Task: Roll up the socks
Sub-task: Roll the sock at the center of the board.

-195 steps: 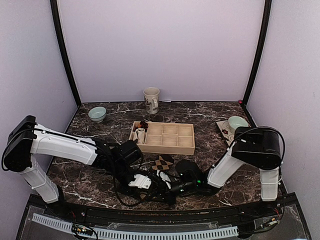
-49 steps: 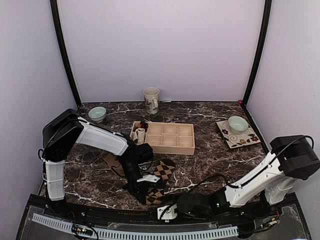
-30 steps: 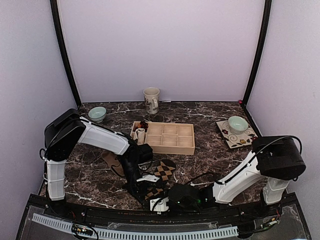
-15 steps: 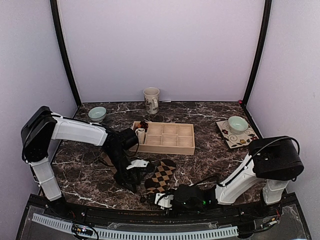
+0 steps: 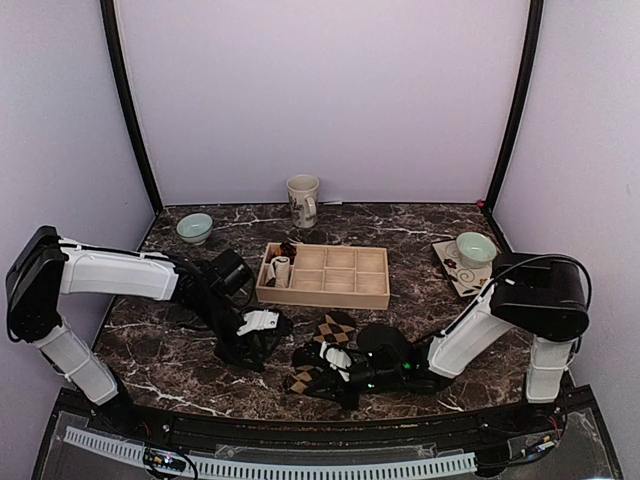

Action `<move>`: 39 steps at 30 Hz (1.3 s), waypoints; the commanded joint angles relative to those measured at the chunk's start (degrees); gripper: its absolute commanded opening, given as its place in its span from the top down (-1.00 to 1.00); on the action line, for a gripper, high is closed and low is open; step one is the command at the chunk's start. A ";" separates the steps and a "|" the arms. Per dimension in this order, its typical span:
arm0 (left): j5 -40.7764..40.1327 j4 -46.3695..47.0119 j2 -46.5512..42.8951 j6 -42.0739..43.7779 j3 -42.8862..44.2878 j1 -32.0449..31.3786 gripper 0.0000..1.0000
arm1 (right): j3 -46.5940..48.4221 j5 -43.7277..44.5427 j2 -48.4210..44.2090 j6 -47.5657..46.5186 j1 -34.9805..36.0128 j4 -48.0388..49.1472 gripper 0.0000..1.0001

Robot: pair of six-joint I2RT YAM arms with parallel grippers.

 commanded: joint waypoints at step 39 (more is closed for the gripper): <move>-14.24 22.56 6.47 5.30 -5.56 -19.27 1.00 | -1.50 -12.08 3.73 12.57 -9.88 -5.81 -0.98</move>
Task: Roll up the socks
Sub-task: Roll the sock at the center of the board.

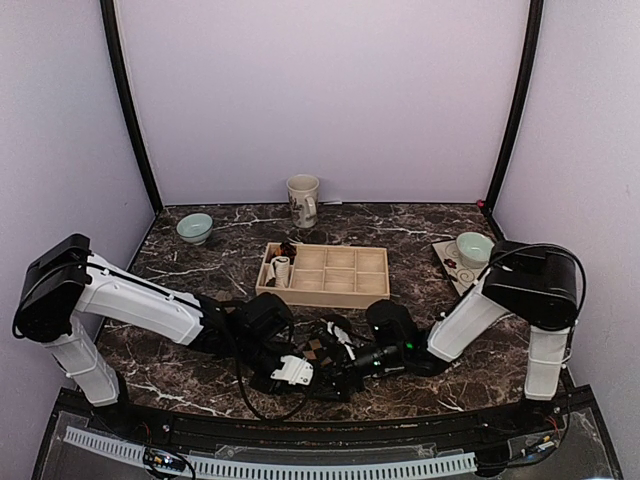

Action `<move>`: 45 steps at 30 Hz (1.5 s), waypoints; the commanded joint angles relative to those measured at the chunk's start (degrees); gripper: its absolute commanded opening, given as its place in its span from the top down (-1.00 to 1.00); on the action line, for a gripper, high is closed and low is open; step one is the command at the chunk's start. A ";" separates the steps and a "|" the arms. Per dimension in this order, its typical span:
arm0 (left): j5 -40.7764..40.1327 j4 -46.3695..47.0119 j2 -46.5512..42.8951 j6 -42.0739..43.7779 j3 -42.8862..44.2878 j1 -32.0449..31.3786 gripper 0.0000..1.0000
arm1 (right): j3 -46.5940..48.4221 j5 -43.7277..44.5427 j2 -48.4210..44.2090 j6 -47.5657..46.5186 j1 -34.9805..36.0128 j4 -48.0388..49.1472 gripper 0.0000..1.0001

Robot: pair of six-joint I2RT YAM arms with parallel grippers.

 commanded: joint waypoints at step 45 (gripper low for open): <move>31.43 -29.36 20.31 -2.68 17.87 8.27 1.00 | -14.83 67.69 -32.92 -34.28 30.37 -21.73 -0.78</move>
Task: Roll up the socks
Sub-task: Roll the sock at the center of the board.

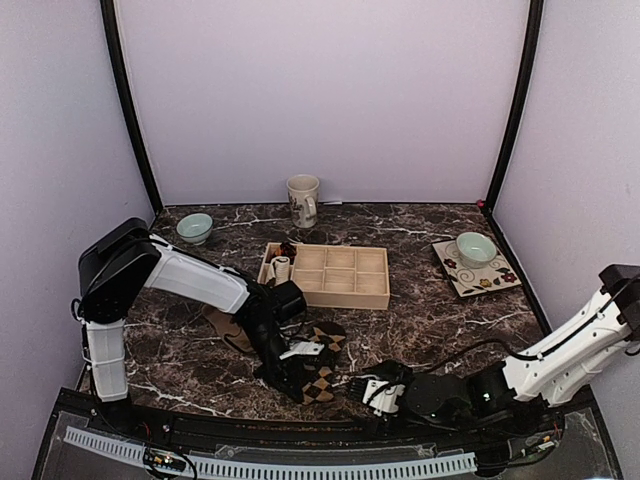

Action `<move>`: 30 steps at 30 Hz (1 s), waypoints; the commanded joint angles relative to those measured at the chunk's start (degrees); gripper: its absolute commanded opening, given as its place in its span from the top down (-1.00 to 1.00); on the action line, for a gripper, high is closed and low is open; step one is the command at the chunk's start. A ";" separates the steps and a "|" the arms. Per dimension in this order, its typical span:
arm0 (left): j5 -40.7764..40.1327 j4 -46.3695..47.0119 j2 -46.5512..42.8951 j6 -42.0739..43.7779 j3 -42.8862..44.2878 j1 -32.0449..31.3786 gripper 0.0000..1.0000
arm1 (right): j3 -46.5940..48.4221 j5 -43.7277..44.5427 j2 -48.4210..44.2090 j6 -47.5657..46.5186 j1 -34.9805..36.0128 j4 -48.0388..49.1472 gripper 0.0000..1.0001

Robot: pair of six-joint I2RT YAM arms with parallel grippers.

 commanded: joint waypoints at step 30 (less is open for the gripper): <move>0.20 -5.48 2.20 2.00 0.46 -0.21 0.99 | 15.09 -26.50 29.68 -21.20 -11.54 14.25 0.21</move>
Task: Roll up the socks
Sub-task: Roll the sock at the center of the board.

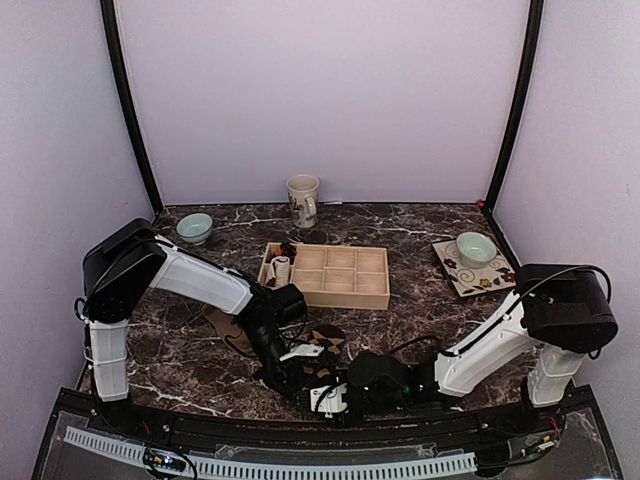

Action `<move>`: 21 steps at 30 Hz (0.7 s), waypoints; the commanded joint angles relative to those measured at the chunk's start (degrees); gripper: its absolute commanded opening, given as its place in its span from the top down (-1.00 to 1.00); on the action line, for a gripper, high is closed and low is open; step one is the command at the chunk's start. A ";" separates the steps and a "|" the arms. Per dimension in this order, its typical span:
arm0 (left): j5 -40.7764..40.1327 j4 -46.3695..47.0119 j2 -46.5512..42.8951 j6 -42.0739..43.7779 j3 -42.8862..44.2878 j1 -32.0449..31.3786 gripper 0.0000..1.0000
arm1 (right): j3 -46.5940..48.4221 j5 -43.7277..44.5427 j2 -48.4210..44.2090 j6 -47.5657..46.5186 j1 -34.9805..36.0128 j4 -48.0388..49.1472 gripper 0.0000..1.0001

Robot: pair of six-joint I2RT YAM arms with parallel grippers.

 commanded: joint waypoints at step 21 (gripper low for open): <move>-6.36 0.14 -2.07 -8.42 3.42 8.07 0.07 | -0.13 1.26 4.90 8.91 2.16 -2.97 0.90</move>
